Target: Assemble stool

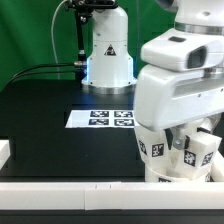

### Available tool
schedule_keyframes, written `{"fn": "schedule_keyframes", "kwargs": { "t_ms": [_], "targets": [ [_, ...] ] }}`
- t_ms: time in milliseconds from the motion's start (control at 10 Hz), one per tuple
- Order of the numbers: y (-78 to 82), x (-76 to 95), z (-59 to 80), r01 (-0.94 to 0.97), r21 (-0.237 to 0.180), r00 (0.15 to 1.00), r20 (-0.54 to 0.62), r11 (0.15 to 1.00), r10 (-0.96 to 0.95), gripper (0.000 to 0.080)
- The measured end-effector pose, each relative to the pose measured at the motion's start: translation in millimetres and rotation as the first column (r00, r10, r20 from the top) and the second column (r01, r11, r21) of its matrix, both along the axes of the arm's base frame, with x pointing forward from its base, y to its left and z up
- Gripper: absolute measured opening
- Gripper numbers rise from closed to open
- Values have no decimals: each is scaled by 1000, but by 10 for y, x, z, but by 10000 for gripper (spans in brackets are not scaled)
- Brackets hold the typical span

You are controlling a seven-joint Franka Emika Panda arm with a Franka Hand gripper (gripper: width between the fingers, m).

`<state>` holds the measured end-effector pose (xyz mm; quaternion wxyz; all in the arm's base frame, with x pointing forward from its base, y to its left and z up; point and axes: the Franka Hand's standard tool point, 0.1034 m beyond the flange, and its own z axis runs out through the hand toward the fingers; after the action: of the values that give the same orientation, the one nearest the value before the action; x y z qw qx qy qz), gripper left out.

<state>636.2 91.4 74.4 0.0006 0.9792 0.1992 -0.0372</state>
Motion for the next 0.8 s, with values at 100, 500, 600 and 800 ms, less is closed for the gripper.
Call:
{"fn": "schedule_keyframes", "kwargs": {
  "t_ms": [100, 500, 600, 800],
  "targets": [
    [-4, 24, -2, 4, -8, 1000, 12, 1000, -4, 333],
    [5, 70, -4, 458, 5, 888, 45, 889, -458, 334],
    [-52, 104, -1, 611, 20, 789, 69, 792, -611, 334],
    [-165, 81, -8, 788, 73, 611, 34, 612, -791, 334]
  ]
}}
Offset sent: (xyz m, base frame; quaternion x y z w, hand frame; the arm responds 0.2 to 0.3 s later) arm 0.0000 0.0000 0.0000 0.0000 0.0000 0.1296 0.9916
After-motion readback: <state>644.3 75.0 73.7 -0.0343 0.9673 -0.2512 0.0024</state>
